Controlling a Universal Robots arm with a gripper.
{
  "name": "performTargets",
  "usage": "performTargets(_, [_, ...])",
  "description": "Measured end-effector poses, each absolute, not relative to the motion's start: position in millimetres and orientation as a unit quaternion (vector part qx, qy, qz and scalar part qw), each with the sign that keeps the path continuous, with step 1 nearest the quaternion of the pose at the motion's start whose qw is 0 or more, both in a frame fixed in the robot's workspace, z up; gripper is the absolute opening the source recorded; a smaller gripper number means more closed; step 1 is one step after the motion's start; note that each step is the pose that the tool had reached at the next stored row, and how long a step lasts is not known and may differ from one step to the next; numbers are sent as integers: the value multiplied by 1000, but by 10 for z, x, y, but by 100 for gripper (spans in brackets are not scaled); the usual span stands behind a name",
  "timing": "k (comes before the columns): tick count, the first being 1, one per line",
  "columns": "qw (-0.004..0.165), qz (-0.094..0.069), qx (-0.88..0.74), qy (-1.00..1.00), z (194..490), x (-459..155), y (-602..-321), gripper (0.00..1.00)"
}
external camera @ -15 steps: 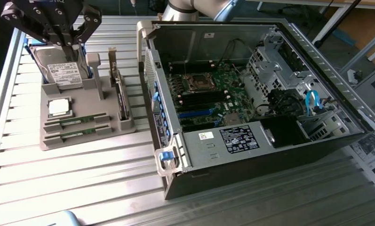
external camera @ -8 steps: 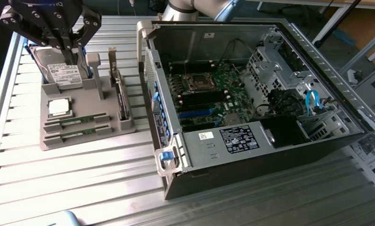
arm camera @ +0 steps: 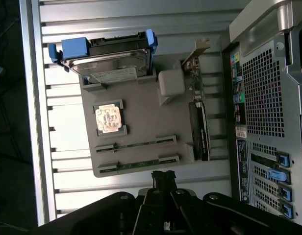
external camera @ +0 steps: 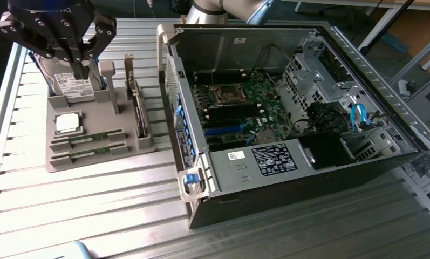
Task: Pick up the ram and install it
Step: 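Reach for the ram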
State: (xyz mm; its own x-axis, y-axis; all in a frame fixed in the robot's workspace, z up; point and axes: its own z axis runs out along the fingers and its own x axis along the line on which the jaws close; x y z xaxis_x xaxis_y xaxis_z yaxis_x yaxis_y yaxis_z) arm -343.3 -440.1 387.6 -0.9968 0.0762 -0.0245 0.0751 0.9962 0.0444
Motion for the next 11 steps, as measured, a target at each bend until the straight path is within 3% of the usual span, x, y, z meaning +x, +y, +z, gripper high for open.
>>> performTargets(11, [13,22,38,999,3875,-3435,-4443,11])
